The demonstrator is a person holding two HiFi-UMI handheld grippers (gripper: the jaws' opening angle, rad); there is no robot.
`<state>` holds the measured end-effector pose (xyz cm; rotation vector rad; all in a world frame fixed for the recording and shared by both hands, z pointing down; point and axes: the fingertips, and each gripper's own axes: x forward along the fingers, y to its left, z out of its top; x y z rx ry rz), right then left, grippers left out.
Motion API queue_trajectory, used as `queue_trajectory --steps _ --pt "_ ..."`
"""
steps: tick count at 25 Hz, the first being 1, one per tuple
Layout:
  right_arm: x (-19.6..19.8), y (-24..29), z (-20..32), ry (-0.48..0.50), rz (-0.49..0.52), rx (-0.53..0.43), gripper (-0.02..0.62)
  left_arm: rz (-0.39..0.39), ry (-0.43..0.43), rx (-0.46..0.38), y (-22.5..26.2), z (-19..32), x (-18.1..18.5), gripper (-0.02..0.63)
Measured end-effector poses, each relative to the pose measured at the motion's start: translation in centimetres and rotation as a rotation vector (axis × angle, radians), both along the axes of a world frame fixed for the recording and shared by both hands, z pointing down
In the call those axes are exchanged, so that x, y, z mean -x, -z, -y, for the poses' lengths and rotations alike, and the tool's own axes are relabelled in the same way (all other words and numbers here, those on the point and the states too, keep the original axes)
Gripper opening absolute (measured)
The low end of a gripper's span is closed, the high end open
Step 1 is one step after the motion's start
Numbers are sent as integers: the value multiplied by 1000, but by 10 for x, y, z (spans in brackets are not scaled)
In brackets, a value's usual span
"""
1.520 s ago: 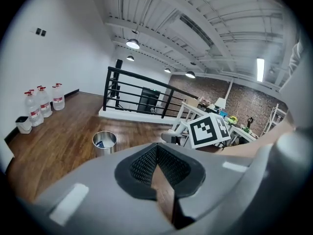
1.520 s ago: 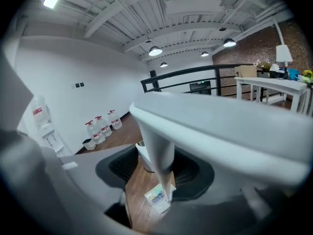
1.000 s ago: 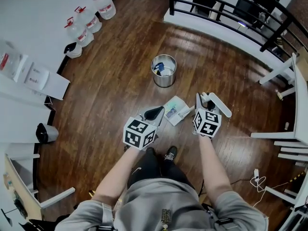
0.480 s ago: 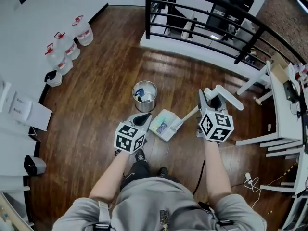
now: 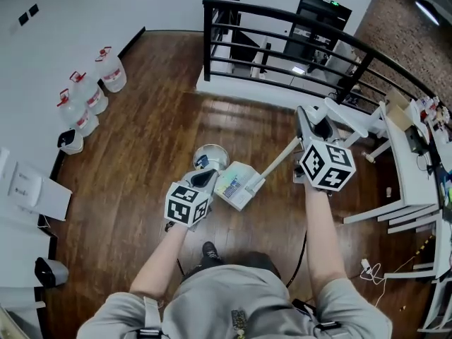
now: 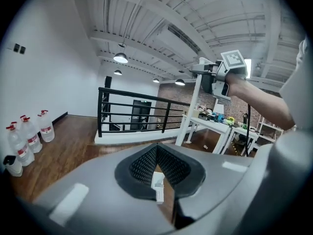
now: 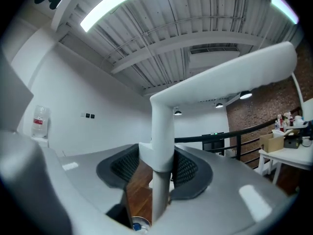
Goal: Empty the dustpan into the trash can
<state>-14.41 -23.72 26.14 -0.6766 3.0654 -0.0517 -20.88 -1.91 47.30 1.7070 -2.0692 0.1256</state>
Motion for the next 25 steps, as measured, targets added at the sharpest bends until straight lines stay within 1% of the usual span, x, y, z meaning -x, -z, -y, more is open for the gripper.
queue_trajectory --steps 3,6,10,13,16,19,22,25 --pt "29 2 2 6 7 -8 178 1 22 -11 2 -2 21 -12" --pt "56 -7 7 12 0 -6 176 -1 49 -12 2 -4 39 -12" --pt "94 -21 12 27 -2 -16 176 8 79 0 -1 -6 66 -12" --pt "126 -28 11 58 -10 -27 174 10 107 20 -3 -4 91 -12" --pt "152 -39 12 99 -44 -32 173 7 118 43 -6 11 108 -12" --pt "178 -47 12 147 -74 -53 173 6 125 41 -7 36 125 -12" --pt "201 -46 9 188 -84 -85 173 7 129 44 -7 54 139 -12" --pt "225 -43 8 216 -79 -97 172 9 149 40 -3 62 158 -12"
